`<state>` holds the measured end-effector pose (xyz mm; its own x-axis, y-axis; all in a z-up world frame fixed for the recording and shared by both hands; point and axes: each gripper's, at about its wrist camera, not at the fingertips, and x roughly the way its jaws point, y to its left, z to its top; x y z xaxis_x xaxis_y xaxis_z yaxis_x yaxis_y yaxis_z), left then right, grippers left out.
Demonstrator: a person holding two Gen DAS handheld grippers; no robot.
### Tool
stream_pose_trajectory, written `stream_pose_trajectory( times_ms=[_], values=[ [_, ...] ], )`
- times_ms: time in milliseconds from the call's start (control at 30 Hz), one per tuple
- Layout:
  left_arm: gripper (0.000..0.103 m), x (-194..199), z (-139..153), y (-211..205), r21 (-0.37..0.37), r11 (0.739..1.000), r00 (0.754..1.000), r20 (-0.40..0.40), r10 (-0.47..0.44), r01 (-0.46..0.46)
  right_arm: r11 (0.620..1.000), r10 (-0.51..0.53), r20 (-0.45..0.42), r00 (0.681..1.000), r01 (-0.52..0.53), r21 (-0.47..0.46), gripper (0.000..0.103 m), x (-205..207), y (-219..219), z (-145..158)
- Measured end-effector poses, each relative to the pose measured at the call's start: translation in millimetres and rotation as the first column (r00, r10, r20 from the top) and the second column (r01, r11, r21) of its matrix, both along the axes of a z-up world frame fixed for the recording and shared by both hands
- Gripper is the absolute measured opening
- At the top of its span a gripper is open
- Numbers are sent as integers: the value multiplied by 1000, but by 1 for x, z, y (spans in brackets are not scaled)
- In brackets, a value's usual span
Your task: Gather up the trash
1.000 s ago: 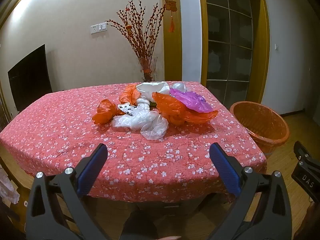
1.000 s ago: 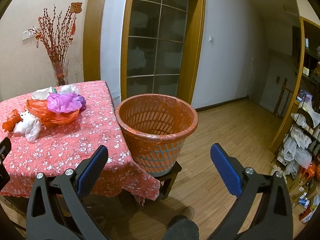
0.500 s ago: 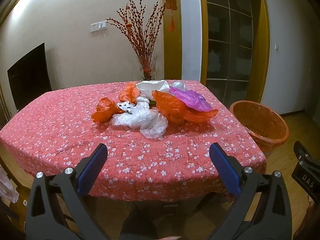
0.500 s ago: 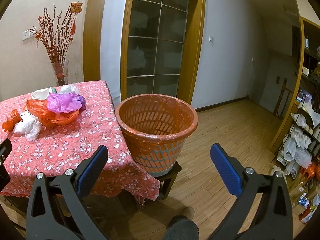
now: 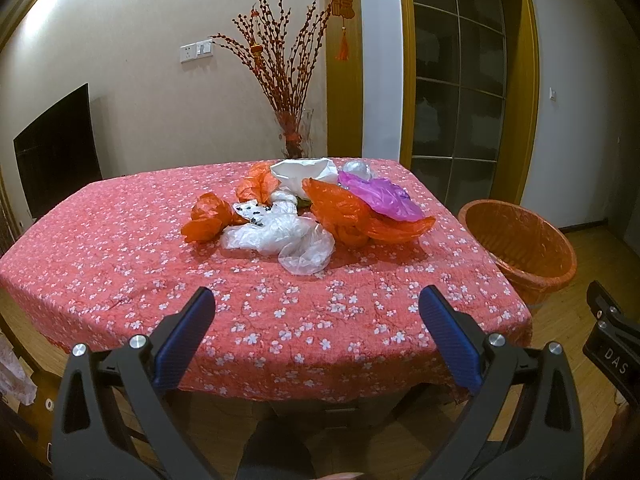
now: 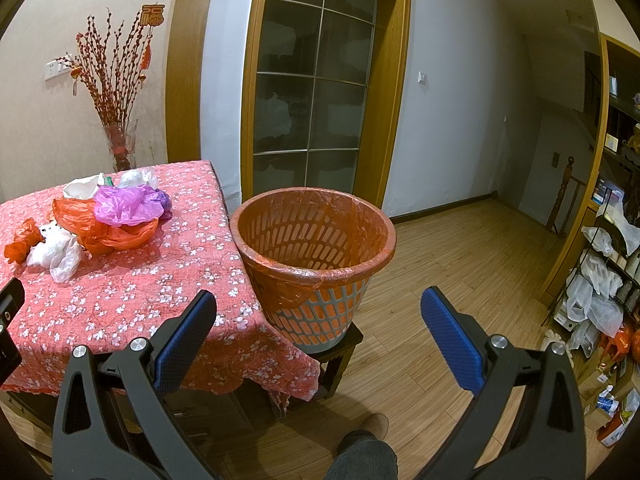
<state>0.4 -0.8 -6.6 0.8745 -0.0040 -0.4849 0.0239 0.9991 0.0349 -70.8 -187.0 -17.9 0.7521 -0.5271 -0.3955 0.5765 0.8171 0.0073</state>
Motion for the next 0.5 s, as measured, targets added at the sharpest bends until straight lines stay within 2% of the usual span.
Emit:
stream_pose_trajectory(
  times_ms=[500],
  values=[
    [99, -4, 0, -4, -2, 1000, 1000, -4, 0, 0, 1000, 0, 0, 1000, 0, 0, 101, 0, 0, 0]
  ],
)
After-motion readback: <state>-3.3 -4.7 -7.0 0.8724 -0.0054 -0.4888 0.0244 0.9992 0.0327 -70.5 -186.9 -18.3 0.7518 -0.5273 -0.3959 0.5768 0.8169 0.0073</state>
